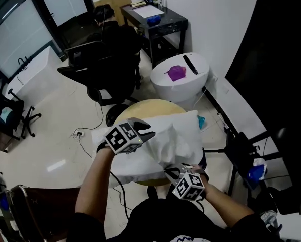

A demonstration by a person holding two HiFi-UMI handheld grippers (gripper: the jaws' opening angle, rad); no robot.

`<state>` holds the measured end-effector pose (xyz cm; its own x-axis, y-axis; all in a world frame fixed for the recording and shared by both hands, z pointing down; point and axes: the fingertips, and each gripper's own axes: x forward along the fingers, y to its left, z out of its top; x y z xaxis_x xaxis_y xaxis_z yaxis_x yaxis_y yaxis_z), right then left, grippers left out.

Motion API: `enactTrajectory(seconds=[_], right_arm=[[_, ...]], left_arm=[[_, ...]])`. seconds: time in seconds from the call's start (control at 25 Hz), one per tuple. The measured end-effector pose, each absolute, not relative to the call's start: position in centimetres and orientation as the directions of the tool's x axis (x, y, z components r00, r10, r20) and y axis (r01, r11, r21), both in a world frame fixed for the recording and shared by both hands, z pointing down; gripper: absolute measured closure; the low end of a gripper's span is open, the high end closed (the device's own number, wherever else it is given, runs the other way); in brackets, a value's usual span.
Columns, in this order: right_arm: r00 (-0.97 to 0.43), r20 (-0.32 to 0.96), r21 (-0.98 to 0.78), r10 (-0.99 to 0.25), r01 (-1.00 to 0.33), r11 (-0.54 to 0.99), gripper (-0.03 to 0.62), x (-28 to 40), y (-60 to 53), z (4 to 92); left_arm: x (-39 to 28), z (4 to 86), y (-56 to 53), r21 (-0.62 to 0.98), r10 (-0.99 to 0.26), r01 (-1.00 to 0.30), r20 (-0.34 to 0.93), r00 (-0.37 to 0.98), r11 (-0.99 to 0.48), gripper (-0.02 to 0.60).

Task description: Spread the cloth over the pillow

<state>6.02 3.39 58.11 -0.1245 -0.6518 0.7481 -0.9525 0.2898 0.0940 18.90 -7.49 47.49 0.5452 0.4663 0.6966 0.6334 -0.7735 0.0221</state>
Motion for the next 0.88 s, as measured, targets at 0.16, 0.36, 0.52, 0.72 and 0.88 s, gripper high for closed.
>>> enactTrajectory(seconds=[0.16,0.36,0.52,0.72,0.88], right_arm=[[-0.127,0.742,0.088,-0.658,-0.955,0.283,0.582,5.7,3.9,58.5],[-0.123,0.727,0.097,-0.676,-0.955,0.279,0.582,5.4,4.3,59.5],[-0.118,0.723,0.084,-0.681,-0.963,0.257,0.577,5.6,4.9,59.6],[-0.085,0.694,0.103,-0.714,-0.971,0.216,0.54,7.0,5.1,58.1],[-0.042,0.665,0.12,-0.746,-0.979,0.162,0.512,9.6,6.2,55.8]], left_arm=[[20.9,51.7,-5.6,0.047,0.431,0.66,0.792,0.433,-0.749,0.477],[21.0,56.1,-4.8,0.096,0.397,0.653,0.856,0.331,-0.751,0.477],[20.5,57.3,-4.1,0.083,0.385,0.679,0.87,0.307,-0.729,0.537],[19.7,57.0,-4.4,0.044,0.374,0.684,0.862,0.343,-0.728,0.58],[19.8,53.7,-4.4,-0.034,0.391,0.683,0.798,0.458,-0.73,0.58]])
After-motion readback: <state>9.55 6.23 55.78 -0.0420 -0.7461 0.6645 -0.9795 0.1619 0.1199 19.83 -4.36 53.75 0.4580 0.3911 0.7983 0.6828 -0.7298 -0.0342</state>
